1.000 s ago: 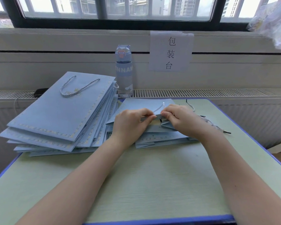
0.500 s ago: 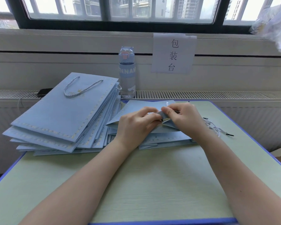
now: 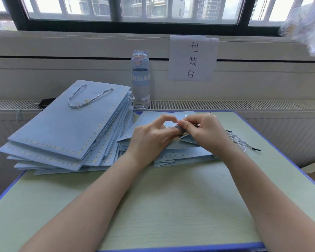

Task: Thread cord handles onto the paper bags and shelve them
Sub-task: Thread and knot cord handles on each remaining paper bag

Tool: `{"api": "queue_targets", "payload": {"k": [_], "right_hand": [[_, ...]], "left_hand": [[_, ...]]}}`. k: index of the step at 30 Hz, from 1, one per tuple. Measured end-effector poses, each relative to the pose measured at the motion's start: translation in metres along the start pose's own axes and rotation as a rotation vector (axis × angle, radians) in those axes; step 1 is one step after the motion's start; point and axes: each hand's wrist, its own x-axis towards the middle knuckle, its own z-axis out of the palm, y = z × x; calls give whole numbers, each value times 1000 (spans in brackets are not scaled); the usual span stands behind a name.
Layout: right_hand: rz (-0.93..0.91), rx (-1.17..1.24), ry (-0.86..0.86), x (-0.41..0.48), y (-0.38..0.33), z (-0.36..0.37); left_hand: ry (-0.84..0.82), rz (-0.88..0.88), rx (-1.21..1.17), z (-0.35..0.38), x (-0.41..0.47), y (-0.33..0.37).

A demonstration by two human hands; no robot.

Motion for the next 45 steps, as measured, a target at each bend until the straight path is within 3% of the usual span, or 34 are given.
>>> {"api": "queue_targets", "payload": {"k": [8, 14, 19, 24, 27, 29, 37, 42, 45], "right_hand": [[-33, 37, 46, -1, 1, -1], [46, 9, 49, 2, 10, -13], [65, 41, 21, 2, 10, -14], [150, 35, -80, 3, 16, -15], [196, -160, -199, 5, 26, -4], [247, -139, -230, 5, 32, 4], [343, 325, 216, 9, 31, -3], [379, 461, 272, 8, 30, -7], [382, 420, 315, 10, 34, -13]], "left_hand": [[3, -21, -80, 3, -1, -3], [11, -49, -171, 0, -1, -5], [-67, -138, -12, -4, -5, -15], [-39, -89, 38, -6, -10, -29], [-109, -46, -7, -4, -8, -26], [-165, -28, -27, -2, -8, -22], [-242, -111, -123, -5, -6, -18], [-291, -125, -189, -3, -6, -14], [-348, -150, -277, -3, -8, -15]]}}
